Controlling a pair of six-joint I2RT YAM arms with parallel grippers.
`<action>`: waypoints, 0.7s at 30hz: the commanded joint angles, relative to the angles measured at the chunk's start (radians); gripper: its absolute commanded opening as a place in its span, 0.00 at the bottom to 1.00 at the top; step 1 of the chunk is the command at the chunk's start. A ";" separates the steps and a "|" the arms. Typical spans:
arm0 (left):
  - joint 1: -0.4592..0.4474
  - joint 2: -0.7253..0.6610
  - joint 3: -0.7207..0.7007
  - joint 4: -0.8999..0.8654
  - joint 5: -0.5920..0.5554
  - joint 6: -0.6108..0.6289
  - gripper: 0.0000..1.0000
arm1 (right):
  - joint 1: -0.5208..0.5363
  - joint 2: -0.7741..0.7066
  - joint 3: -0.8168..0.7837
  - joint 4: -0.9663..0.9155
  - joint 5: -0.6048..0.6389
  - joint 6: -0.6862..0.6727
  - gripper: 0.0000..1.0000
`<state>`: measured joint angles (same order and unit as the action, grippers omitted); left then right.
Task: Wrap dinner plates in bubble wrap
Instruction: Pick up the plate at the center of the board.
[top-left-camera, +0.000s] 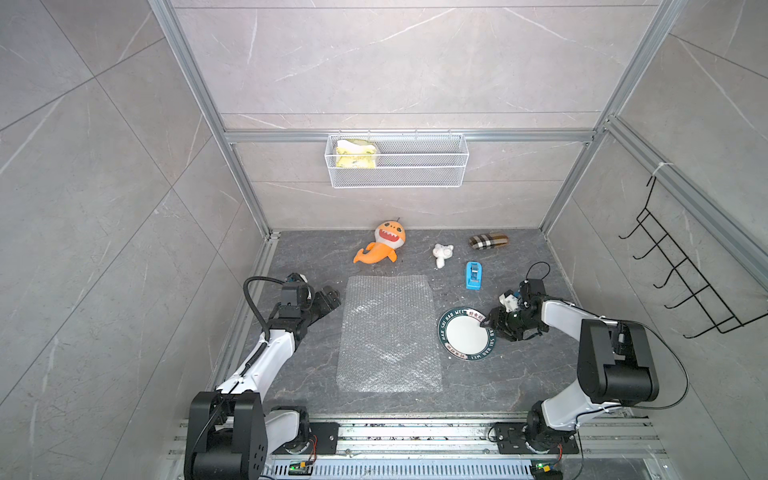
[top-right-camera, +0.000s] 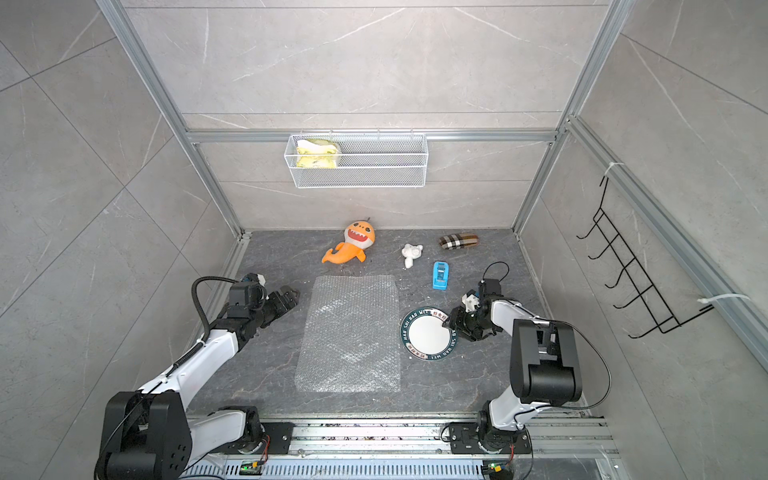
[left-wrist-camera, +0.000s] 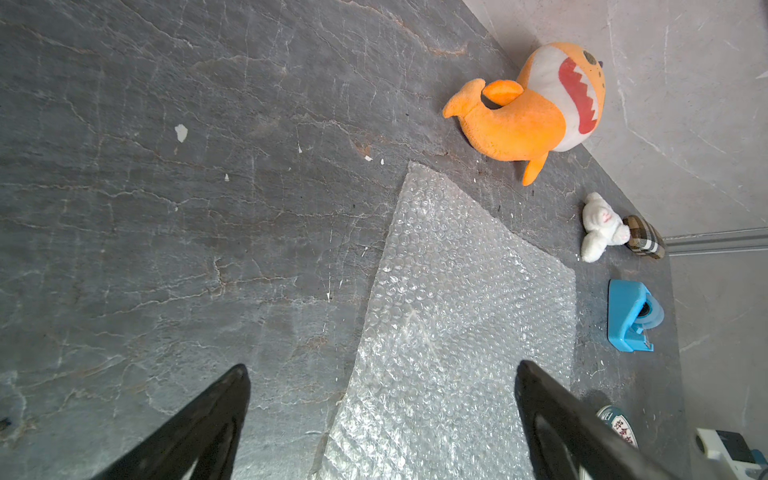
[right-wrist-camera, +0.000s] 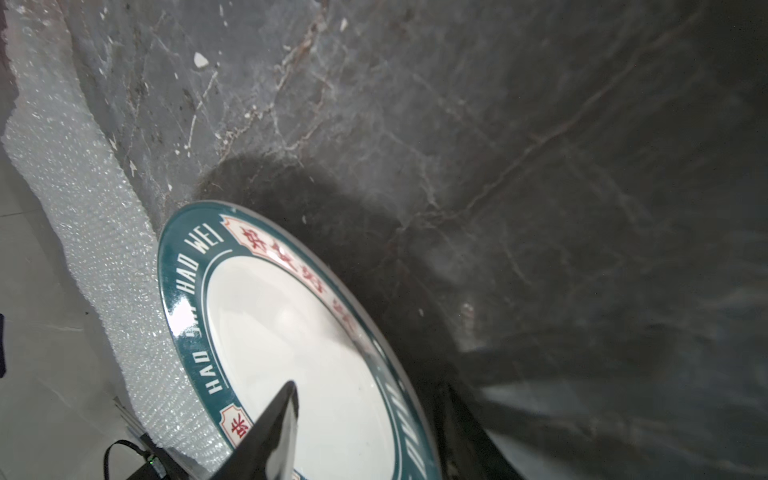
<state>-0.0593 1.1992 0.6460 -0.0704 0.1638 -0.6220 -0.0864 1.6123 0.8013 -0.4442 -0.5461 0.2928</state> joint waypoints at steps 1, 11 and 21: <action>-0.004 -0.013 0.015 -0.013 0.024 -0.019 1.00 | 0.006 0.051 -0.044 0.073 -0.053 0.032 0.49; -0.004 -0.031 0.024 -0.057 0.016 -0.026 1.00 | -0.004 0.103 -0.040 0.129 -0.151 0.042 0.11; -0.003 -0.067 0.025 -0.111 0.008 -0.019 1.00 | -0.011 -0.047 -0.069 0.225 -0.254 0.095 0.00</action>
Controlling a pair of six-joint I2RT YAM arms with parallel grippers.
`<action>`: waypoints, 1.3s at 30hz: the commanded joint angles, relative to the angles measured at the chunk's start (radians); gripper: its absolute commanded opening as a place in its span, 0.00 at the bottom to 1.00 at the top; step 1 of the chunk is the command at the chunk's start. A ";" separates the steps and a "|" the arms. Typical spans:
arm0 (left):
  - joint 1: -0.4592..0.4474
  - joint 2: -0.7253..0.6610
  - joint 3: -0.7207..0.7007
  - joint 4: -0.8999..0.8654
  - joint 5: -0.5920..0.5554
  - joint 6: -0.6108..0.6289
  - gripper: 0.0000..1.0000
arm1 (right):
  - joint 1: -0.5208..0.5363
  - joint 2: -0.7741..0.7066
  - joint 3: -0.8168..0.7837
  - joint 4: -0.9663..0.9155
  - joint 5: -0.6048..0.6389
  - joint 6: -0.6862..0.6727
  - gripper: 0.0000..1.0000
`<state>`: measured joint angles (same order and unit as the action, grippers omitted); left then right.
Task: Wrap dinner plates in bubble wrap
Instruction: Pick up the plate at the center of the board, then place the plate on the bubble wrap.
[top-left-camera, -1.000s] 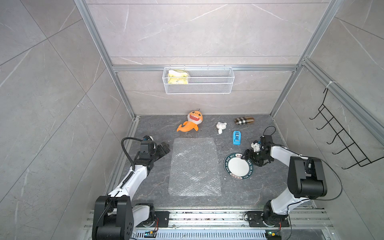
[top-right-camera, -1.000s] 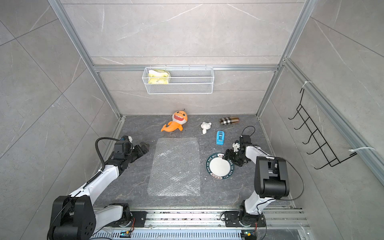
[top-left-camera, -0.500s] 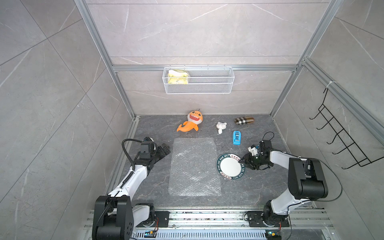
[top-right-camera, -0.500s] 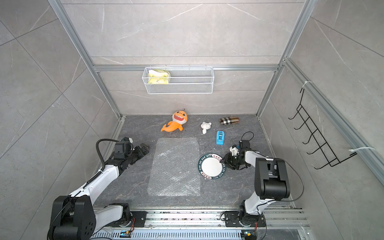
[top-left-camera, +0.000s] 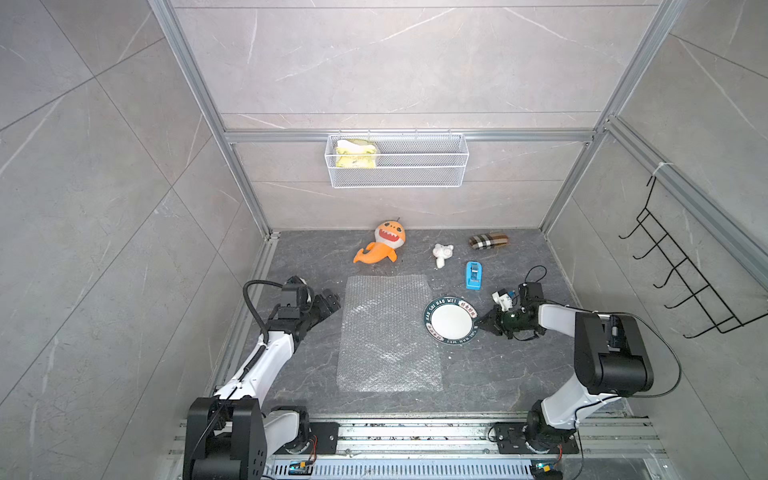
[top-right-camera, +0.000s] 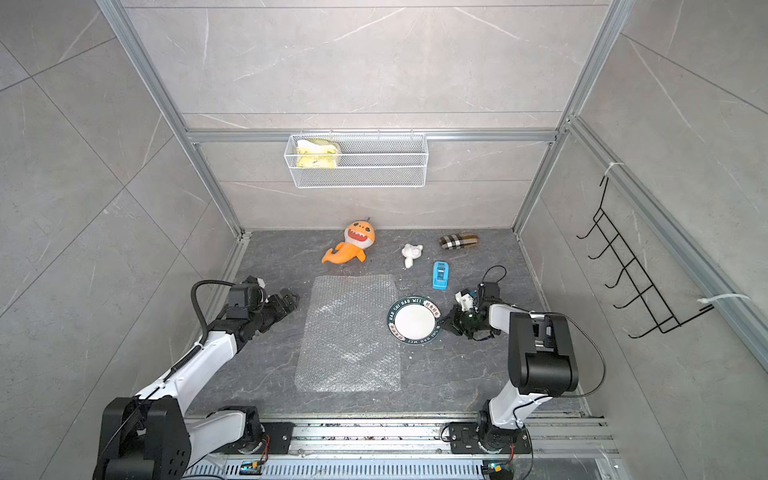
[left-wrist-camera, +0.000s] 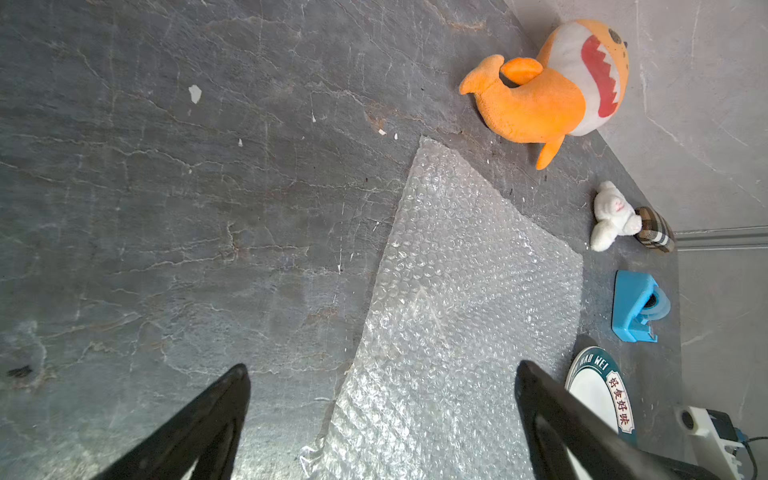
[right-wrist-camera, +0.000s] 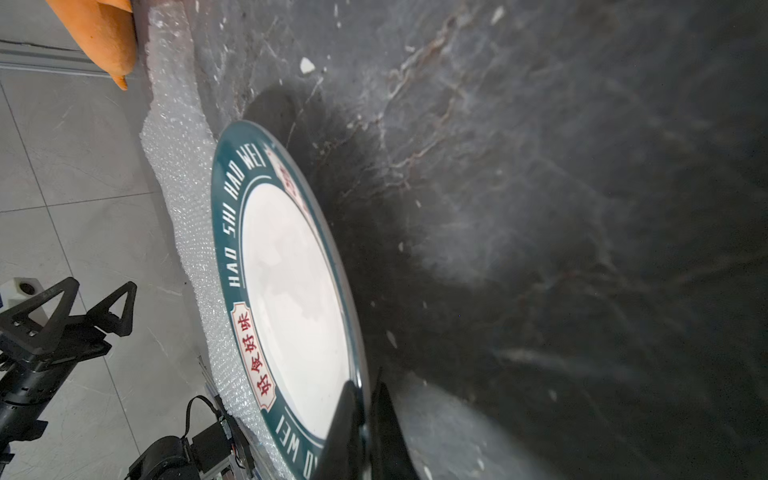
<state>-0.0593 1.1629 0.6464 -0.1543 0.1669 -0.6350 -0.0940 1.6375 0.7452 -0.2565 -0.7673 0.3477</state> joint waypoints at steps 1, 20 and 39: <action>-0.004 -0.035 0.020 -0.032 0.006 -0.006 1.00 | 0.000 -0.097 -0.016 0.056 -0.046 0.058 0.00; -0.003 -0.066 -0.023 -0.301 0.127 -0.119 0.97 | 0.516 0.105 0.195 0.329 0.089 0.302 0.00; -0.003 -0.053 -0.019 -0.379 0.131 -0.121 0.96 | 0.600 0.252 0.226 0.282 0.130 0.286 0.05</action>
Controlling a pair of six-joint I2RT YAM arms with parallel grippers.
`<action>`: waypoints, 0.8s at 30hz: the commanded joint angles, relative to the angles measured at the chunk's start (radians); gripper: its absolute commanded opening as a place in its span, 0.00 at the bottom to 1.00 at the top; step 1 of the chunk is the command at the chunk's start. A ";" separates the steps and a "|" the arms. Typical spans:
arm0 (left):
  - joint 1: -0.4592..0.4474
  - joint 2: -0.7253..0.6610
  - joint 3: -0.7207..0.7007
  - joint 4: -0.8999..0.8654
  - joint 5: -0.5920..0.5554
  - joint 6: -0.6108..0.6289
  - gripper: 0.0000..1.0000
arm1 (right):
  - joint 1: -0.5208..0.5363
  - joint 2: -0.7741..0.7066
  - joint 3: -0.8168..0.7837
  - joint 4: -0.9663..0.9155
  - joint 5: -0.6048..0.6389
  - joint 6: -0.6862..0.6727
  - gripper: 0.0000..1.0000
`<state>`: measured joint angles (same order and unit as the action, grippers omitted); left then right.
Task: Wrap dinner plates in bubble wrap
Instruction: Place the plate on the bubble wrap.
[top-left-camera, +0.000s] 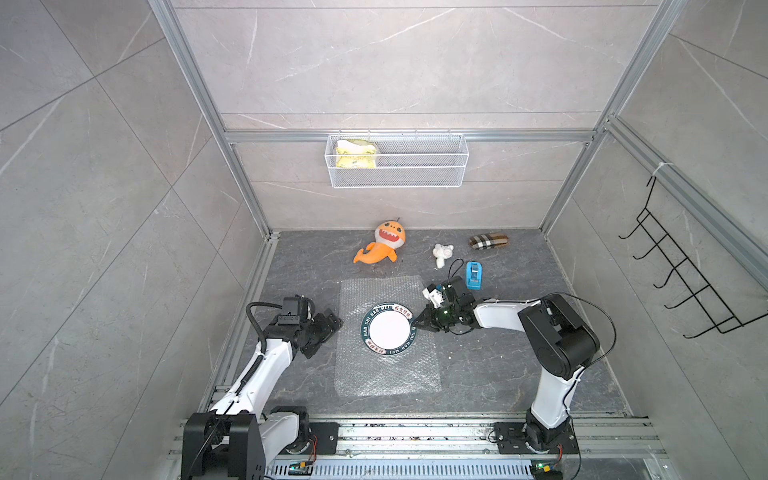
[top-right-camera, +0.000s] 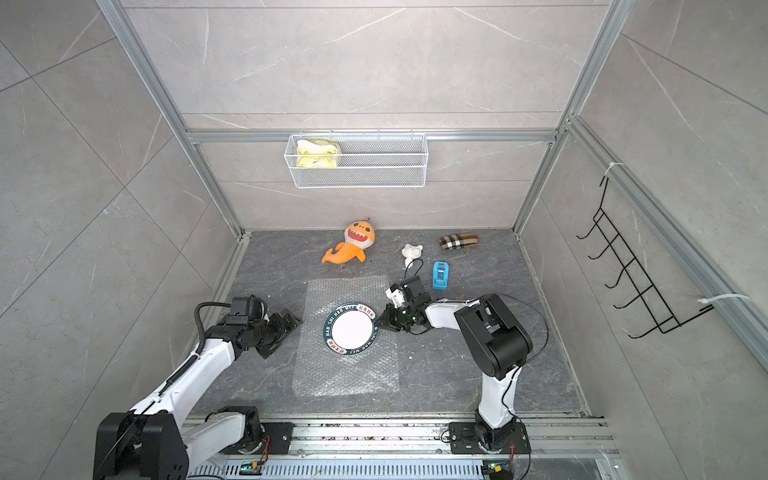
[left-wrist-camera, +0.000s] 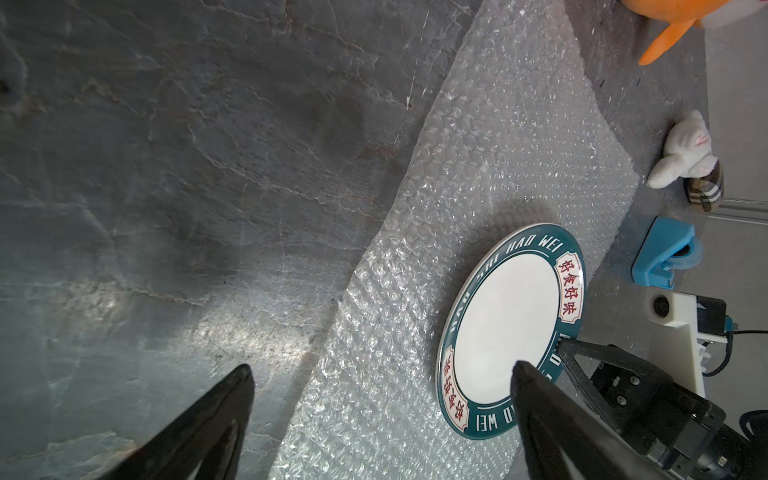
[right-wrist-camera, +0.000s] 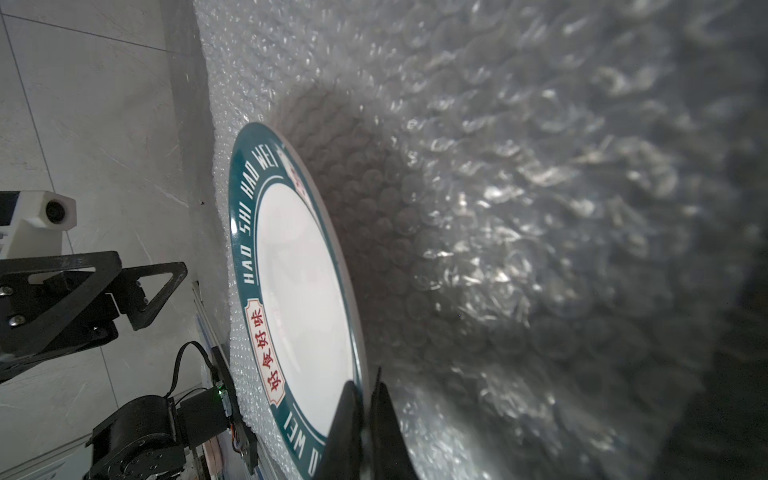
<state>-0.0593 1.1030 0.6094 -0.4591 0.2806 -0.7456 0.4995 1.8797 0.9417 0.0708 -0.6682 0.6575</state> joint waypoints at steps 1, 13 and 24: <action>-0.003 0.014 0.026 -0.104 0.010 -0.011 0.96 | 0.010 0.004 0.029 -0.051 0.041 -0.025 0.06; -0.003 0.001 -0.007 -0.150 0.005 -0.040 0.96 | 0.014 -0.020 -0.017 0.179 -0.064 0.098 0.00; -0.003 0.017 -0.004 -0.147 0.016 -0.031 0.95 | 0.040 0.015 0.012 0.090 -0.034 0.048 0.00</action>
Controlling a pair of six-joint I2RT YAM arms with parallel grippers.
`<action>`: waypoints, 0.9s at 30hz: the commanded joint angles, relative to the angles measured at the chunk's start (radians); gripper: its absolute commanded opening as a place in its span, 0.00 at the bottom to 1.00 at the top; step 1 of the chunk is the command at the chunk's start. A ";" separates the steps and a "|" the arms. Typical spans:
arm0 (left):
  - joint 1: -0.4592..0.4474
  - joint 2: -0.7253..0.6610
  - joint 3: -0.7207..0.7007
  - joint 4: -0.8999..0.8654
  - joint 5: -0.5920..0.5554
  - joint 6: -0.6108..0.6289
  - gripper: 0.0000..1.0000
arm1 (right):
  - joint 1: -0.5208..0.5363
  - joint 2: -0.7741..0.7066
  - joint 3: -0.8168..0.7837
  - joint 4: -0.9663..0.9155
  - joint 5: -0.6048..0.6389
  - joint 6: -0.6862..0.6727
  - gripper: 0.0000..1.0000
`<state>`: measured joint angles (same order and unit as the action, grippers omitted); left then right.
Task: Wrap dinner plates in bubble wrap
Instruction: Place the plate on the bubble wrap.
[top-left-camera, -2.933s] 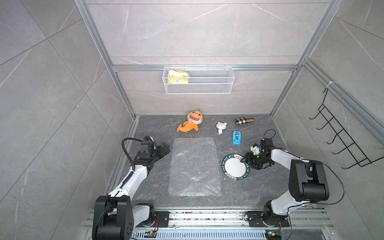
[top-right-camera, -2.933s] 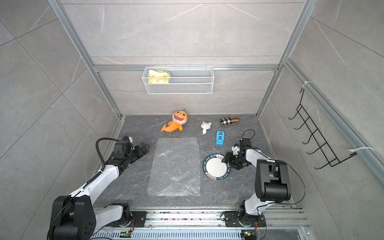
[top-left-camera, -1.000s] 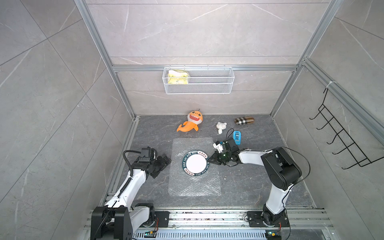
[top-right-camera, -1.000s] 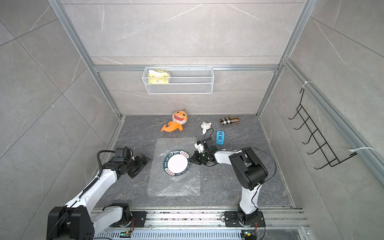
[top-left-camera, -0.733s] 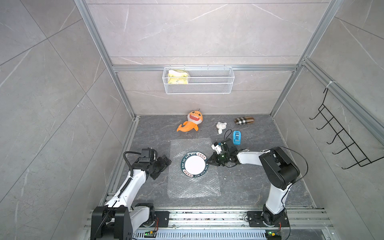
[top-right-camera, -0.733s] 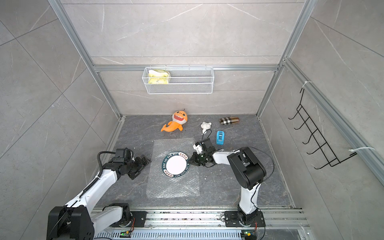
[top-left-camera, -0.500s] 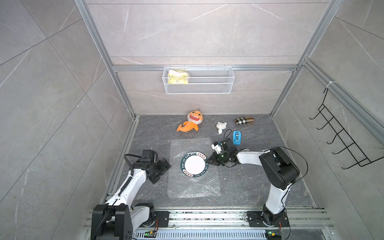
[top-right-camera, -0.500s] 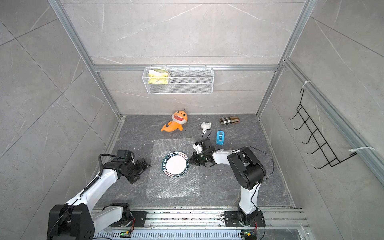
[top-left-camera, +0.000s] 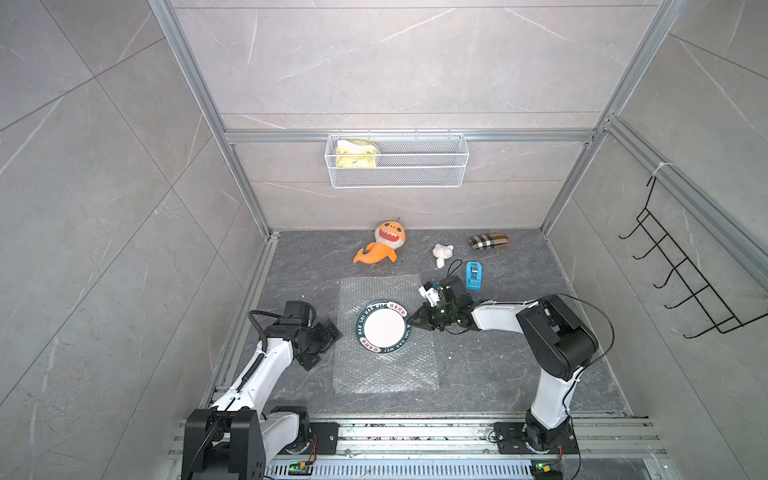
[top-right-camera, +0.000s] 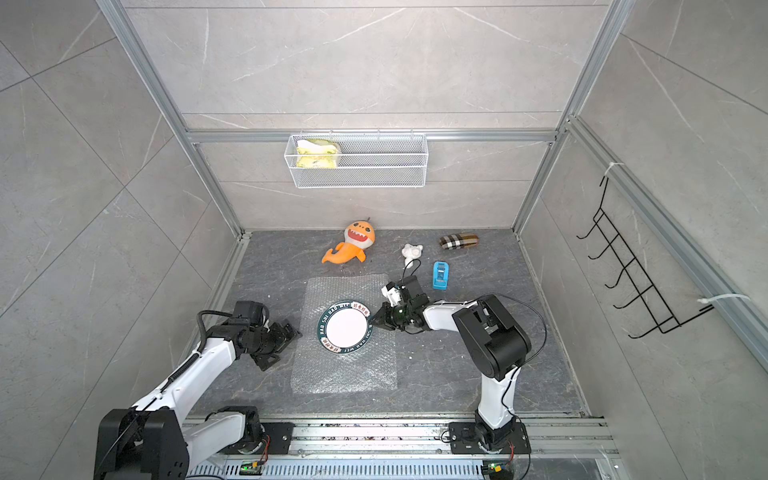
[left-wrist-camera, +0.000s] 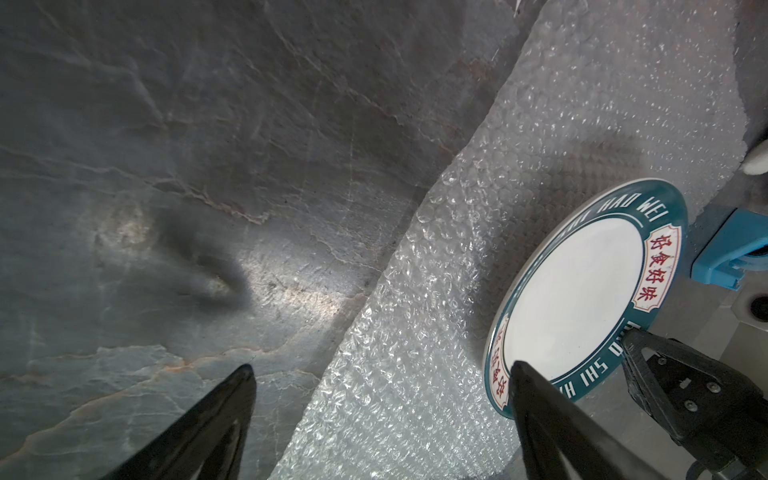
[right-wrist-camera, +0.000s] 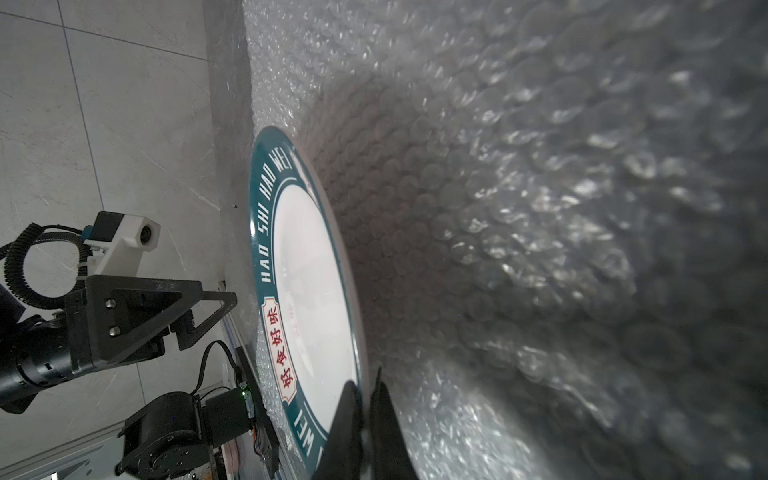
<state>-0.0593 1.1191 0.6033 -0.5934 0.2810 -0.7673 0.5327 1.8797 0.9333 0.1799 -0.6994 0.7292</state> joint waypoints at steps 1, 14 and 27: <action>-0.003 -0.001 0.003 -0.019 0.015 -0.010 0.95 | 0.007 0.019 0.022 -0.034 0.005 -0.030 0.00; -0.004 -0.016 0.007 -0.162 -0.004 -0.029 0.94 | 0.014 0.011 0.055 -0.160 0.104 -0.083 0.16; -0.158 -0.037 -0.046 -0.213 0.045 -0.176 0.86 | 0.017 -0.133 0.058 -0.284 0.222 -0.128 0.35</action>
<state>-0.1658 1.0733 0.5648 -0.7845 0.3008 -0.8703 0.5442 1.7851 0.9737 -0.0635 -0.5117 0.6235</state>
